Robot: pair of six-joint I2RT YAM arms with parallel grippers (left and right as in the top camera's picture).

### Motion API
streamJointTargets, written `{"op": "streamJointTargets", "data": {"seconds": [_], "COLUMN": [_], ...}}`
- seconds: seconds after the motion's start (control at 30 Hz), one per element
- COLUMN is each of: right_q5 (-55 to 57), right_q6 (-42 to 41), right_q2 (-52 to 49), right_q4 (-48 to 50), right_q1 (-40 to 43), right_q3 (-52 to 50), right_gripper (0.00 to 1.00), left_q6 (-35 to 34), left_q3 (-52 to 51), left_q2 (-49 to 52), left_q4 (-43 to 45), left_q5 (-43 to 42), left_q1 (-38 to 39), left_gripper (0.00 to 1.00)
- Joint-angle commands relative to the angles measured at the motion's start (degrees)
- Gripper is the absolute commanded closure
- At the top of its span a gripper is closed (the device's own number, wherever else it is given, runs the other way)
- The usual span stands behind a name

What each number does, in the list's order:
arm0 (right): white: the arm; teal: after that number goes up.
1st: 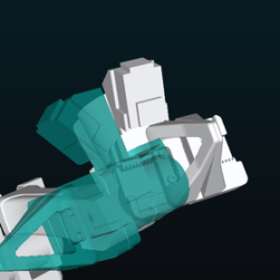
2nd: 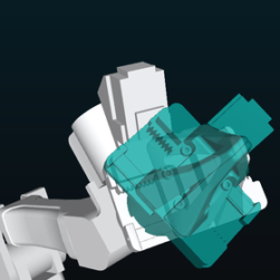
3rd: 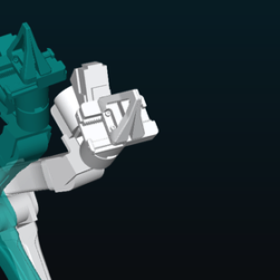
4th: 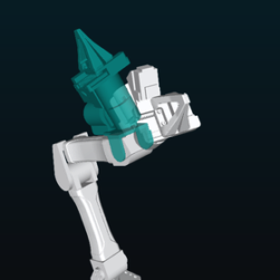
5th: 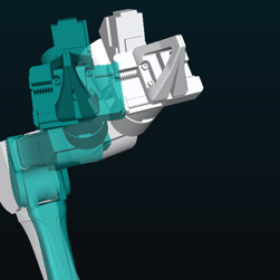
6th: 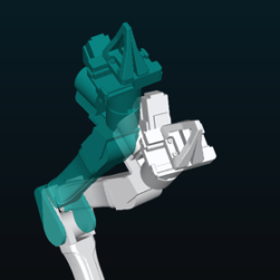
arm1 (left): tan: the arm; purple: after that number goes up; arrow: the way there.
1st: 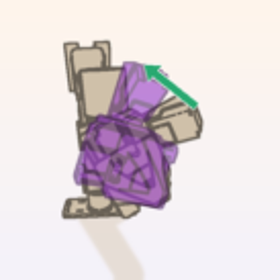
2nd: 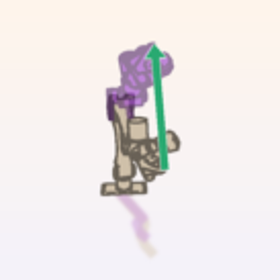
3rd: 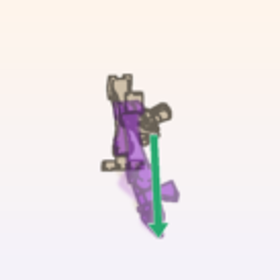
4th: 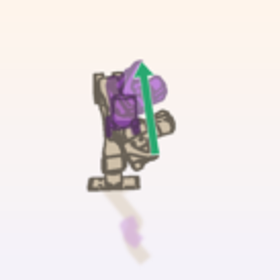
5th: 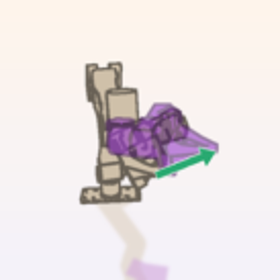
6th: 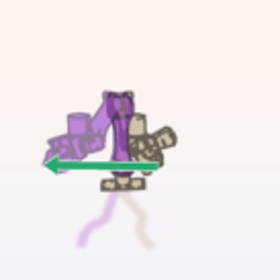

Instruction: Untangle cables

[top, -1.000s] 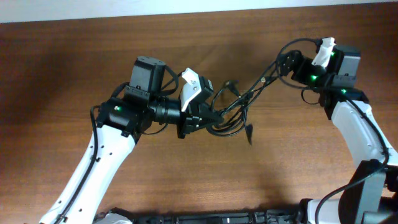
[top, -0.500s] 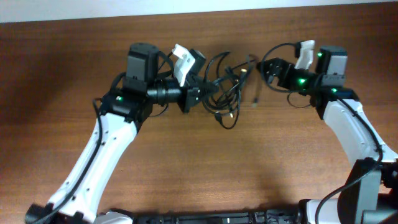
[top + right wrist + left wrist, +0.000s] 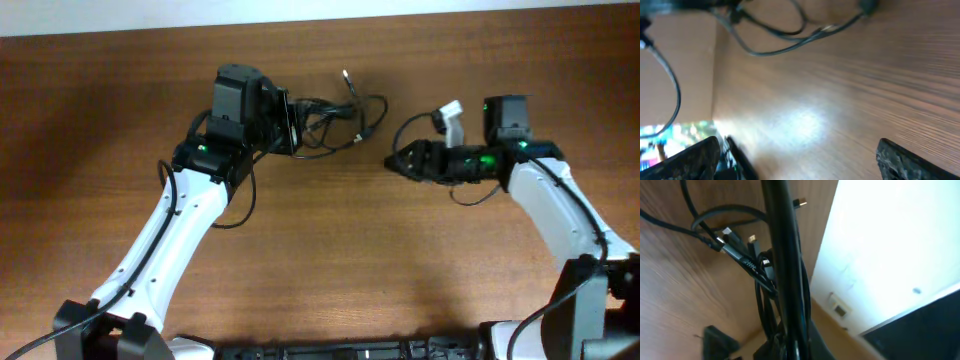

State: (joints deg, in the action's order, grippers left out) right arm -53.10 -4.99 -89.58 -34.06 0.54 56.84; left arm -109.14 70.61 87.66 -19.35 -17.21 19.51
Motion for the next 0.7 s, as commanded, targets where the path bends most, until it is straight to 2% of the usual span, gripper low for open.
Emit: {"op": "streamJointTargets", "data": {"seconds": [0.0, 0.03, 0.07, 0.1, 0.27, 0.33, 0.4, 0.43, 0.53, 0.57, 0.6, 0.63, 0.67], "right_q5": [-1.84, 0.35, 3.67, 3.63, 2.12, 2.16, 2.78, 3.50, 8.94, 10.75, 11.76, 11.82, 11.93], "right_q6": [7.98, 7.19, 0.92, -1.31, -3.41, -7.91, -16.39, -22.21, -48.33, -51.04, -50.71, -40.83, -29.11], "right_q2": [0.72, 0.72, 0.72, 0.72, 0.70, 0.70, 0.70, 0.70, 0.70, 0.70, 0.70, 0.70, 0.70], "right_q4": [8.09, 12.92, 17.66, 19.08, 20.22, 21.84, 25.18, 27.80, 28.92, 29.05, 29.75, 33.18, 36.74], "right_q1": [-8.09, -10.12, -11.43, -11.47, -11.89, -13.86, -14.40, -14.40, -14.51, -14.60, -15.43, -17.64, -21.16], "right_q3": [0.22, 0.22, 0.22, 0.22, 0.22, 0.22, 0.22, 0.22, 0.22, 0.22, 0.22, 0.22, 0.22], "right_gripper": [0.02, 0.02, 0.02, 0.02, 0.02, 0.02, 0.01, 0.01, 0.02, 0.01, 0.01, 0.01, 0.11], "left_q6": [-4.90, -4.90, -4.90, -4.87, -4.87, -4.76, 0.57, 1.20, 1.20, 1.18, 1.14, 1.14, 1.16], "left_q3": [0.70, 0.70, 0.70, 0.70, 0.70, 0.70, 0.70, 0.70, 0.70, 0.70, 0.70, 0.70, 0.70], "left_q2": [-0.07, -0.13, -0.26, -0.42, -3.23, -7.15, -9.79, -10.69, -11.78, -11.78, -11.76, -11.76, -11.78], "left_q4": [1.31, 2.25, 4.04, 5.68, 6.03, 6.01, 5.57, 5.49, 5.18, 4.42, 3.63, 3.28, 2.95], "left_q5": [1.57, 1.51, -0.11, -2.32, -5.97, -5.97, -5.90, -5.88, -5.90, -5.90, -5.88, -5.90, -5.90], "left_q1": [-0.57, -0.66, -0.96, -1.64, -4.33, -5.38, -6.67, -7.43, -8.59, -8.59, -8.59, -8.59, -8.59], "left_gripper": [1.00, 1.00, 1.00, 1.00, 1.00, 1.00, 1.00, 1.00, 1.00, 1.00, 1.00, 1.00, 1.00]}}
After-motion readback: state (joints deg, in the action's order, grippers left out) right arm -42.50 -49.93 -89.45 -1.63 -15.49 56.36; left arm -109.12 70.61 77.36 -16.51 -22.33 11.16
